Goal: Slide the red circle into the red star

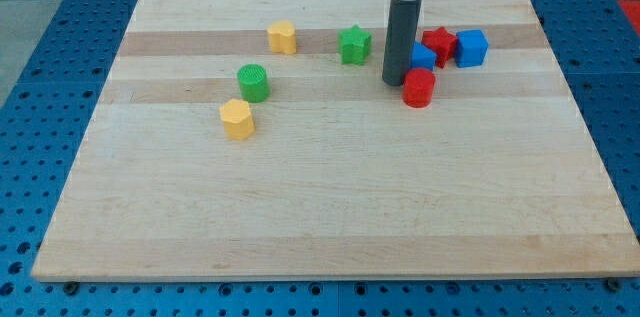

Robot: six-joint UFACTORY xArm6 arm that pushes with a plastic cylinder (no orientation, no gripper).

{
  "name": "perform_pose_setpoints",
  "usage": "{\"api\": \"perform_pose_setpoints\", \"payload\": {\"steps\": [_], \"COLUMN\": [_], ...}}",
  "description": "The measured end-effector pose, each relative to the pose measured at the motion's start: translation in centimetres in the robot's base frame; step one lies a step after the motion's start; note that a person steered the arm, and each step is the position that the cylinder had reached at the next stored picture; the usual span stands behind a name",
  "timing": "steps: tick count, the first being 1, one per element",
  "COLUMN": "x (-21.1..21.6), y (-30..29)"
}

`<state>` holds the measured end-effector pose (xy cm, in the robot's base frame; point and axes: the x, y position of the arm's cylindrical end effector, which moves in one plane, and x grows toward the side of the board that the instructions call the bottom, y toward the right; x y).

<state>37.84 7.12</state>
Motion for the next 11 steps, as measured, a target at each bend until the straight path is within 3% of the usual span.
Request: {"api": "perform_pose_setpoints", "payload": {"steps": [1,2,5,6,7,10,11], "x": [3.7,4.8,1.1,5.5,6.2,0.4,0.8], "y": [-3.2,-0.8,4.4,4.6,6.9,7.4,7.4]}}
